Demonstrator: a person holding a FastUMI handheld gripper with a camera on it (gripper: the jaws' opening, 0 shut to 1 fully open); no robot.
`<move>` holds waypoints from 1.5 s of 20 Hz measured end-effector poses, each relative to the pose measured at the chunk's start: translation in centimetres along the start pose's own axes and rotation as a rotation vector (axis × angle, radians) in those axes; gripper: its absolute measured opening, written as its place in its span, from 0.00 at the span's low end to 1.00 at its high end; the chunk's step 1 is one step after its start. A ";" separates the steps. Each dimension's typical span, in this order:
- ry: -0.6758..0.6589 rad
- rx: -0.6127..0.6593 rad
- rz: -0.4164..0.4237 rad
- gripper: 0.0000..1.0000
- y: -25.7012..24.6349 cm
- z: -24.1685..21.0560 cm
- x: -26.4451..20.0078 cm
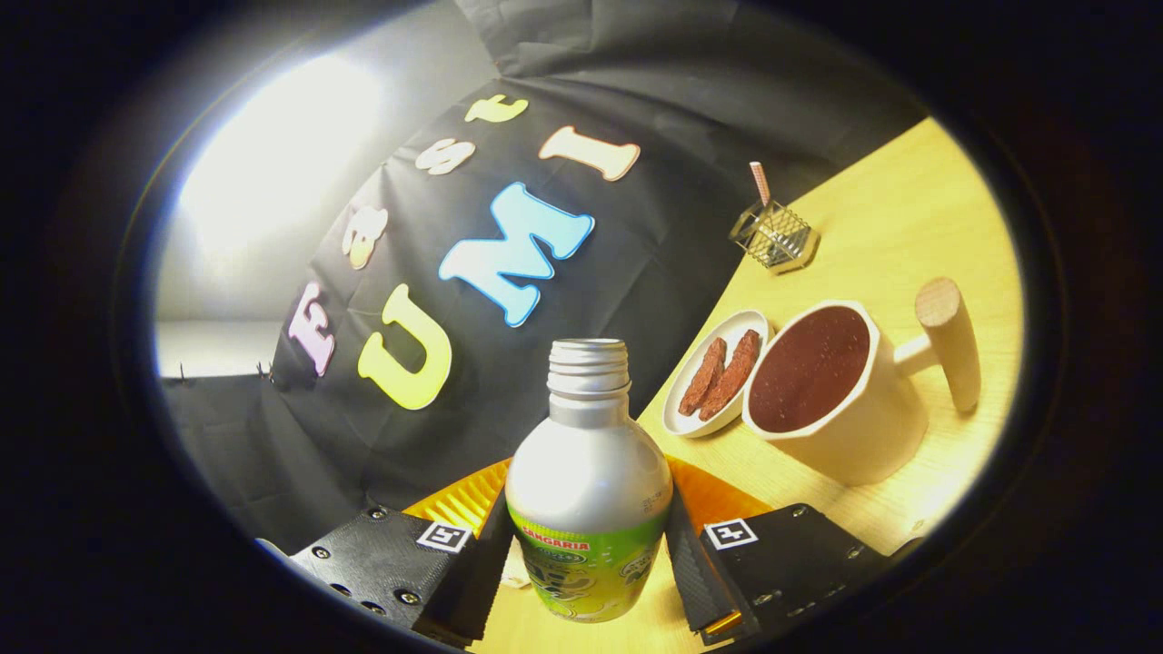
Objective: Take the bottle from table, then pour the juice into the cup, finally place the bottle on the coaster
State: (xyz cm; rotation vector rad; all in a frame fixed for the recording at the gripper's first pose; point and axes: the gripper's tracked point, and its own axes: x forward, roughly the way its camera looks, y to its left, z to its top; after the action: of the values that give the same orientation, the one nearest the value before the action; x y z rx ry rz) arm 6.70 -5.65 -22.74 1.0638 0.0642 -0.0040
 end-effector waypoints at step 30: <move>-0.119 0.651 0.065 0.78 1.7 1.1 2.8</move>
State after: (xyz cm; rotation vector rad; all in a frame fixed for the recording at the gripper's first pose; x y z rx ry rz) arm 9.58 -5.69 -20.83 1.7131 -0.0870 -0.0312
